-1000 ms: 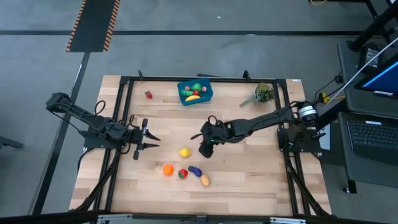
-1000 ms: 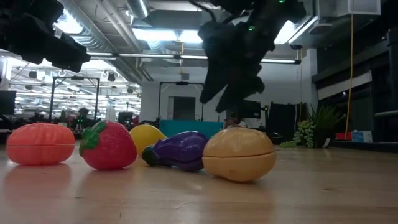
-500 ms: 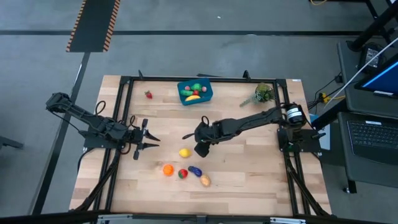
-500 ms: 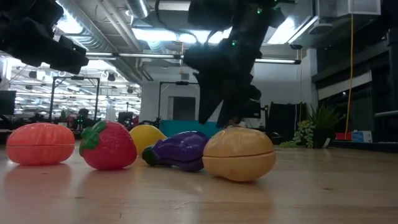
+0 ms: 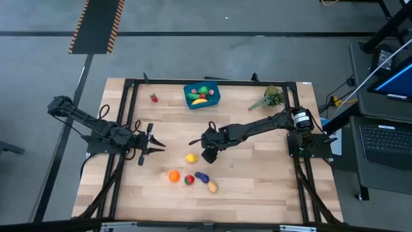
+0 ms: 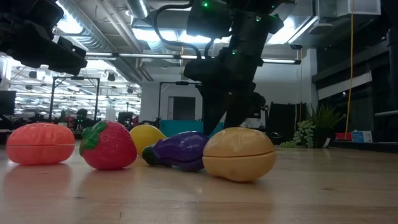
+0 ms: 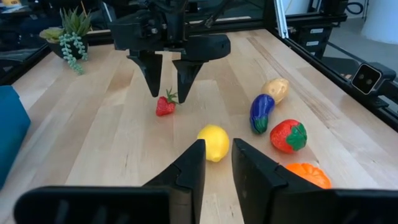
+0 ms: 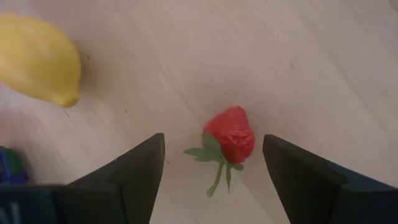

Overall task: Pick and placing Produce into tupperware
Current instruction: Put the strawberry into the blue bin

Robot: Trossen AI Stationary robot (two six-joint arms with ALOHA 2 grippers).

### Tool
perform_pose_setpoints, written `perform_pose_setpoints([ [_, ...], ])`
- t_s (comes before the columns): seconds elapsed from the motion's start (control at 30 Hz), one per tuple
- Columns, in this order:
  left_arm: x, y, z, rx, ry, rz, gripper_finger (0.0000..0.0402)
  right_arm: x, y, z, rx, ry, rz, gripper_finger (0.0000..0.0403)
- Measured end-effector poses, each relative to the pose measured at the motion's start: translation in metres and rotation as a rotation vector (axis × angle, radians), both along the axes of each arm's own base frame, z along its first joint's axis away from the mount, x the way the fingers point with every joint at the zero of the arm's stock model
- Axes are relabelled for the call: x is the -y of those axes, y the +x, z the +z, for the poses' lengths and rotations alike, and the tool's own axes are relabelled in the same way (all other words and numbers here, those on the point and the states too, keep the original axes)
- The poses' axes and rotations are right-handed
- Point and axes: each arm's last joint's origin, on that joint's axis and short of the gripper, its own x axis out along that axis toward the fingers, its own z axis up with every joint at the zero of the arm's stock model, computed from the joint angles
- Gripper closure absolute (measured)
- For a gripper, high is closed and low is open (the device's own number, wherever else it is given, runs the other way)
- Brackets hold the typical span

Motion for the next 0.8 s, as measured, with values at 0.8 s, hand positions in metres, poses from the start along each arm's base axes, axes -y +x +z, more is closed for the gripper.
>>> perform_pose_setpoints([
  [0.8,0.0,0.0,0.0,0.0,0.0,0.0,0.0369,0.009,0.004,-0.024,-0.059,-0.032,0.022,0.013],
])
